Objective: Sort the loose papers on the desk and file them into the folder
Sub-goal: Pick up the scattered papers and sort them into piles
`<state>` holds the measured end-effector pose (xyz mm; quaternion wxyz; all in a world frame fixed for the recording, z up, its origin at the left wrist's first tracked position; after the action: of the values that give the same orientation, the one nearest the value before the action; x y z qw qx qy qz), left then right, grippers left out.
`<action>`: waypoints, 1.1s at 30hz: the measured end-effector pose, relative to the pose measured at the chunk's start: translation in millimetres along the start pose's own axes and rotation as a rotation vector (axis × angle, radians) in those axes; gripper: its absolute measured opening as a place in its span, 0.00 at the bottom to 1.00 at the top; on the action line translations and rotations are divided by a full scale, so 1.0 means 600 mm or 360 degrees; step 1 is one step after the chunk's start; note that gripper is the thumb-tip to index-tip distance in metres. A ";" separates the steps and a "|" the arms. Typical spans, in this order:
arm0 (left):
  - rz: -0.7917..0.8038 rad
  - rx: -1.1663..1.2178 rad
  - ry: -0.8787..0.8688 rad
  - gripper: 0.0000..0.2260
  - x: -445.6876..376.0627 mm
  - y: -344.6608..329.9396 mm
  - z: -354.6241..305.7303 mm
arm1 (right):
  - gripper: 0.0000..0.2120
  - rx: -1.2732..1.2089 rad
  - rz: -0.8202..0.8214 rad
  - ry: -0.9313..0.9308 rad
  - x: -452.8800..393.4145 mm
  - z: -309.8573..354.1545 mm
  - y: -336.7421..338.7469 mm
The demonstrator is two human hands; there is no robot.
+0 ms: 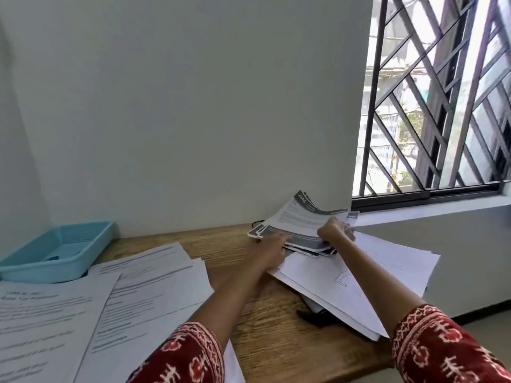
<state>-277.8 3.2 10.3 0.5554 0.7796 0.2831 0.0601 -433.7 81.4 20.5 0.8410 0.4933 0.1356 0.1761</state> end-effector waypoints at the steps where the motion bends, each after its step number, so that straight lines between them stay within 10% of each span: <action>1: 0.0054 -0.0041 0.0002 0.19 -0.003 -0.009 0.004 | 0.11 0.0086 0.0009 0.0014 0.001 0.001 -0.002; 7: 0.0082 -0.0030 0.0005 0.17 0.004 -0.012 0.008 | 0.15 0.0413 -0.0038 0.0115 0.010 0.019 0.002; 18: -0.0155 0.0055 0.0222 0.14 0.136 0.084 0.136 | 0.20 -0.0192 -0.0082 0.0773 0.171 0.203 -0.021; 25: -0.0519 -0.0390 0.0749 0.14 0.301 0.172 0.287 | 0.08 -0.0301 0.0261 0.0962 0.297 0.298 -0.159; 33: -0.1000 -0.0050 0.1160 0.14 0.382 0.210 0.398 | 0.21 -0.0524 0.0783 0.0983 0.342 0.346 -0.234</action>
<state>57.9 -107.3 -16.6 0.4230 0.5759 0.6803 0.1630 -142.8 -56.0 -14.8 0.7613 0.2942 0.2294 0.5303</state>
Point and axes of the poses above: each hand's wrist, its own x-axis away from the middle knuckle, its own y-axis out of the back of the hand, z = x × y, the point moved 10 cm from there along -x, towards the middle knuckle, and after that the axes turned 3 degrees about x, right-handed, at the moved point
